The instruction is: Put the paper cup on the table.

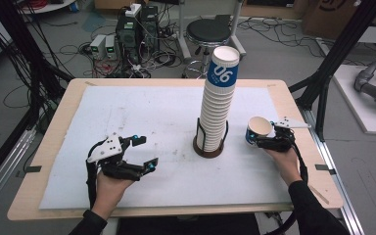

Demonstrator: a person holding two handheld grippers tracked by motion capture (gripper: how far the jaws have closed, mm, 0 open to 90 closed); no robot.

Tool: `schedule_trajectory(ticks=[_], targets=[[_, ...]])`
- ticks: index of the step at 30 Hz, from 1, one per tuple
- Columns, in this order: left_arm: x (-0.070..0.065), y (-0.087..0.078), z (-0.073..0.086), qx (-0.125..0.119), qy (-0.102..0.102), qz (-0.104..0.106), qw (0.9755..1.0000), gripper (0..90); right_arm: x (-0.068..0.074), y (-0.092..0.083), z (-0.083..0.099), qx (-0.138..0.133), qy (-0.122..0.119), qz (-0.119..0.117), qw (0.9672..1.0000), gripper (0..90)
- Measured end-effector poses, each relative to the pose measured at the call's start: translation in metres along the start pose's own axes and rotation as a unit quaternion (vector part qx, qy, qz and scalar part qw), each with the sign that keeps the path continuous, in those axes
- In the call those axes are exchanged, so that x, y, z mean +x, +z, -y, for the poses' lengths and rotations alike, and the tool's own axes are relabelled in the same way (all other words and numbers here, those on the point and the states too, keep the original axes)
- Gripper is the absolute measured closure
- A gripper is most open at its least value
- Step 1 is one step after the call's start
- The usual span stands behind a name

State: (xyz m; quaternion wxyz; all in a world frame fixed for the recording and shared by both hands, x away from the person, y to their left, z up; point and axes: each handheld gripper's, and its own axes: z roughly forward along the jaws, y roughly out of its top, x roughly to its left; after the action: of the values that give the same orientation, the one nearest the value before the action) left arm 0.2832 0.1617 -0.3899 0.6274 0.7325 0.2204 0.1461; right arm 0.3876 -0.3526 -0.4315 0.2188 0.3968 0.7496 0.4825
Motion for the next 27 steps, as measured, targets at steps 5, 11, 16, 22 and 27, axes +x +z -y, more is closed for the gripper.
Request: schedule_trajectory(ticks=[5,11,16,22,27], targets=[[0.0,0.0,0.0,0.001,0.001,-0.001,1.0,15.1,0.002,0.0,0.0,0.003,-0.002,0.006,1.0,14.9],[0.0,0.0,0.0,0.001,-0.001,0.001,1.0,15.1,0.005,-0.002,-0.001,0.011,0.0,0.004,0.9999,13.5],[0.0,0.0,0.0,0.001,-0.001,0.001,1.0,15.1,0.008,-0.004,-0.001,0.02,-0.006,0.007,0.9998,13.1],[0.0,0.001,0.0,0.002,0.001,0.002,1.0,15.1,0.008,-0.007,-0.001,0.034,0.003,0.015,0.9993,12.8],[0.0,0.001,0.0,0.002,-0.001,0.002,1.0,15.1,0.008,-0.01,0.0,0.042,0.003,0.018,0.999,12.8]])
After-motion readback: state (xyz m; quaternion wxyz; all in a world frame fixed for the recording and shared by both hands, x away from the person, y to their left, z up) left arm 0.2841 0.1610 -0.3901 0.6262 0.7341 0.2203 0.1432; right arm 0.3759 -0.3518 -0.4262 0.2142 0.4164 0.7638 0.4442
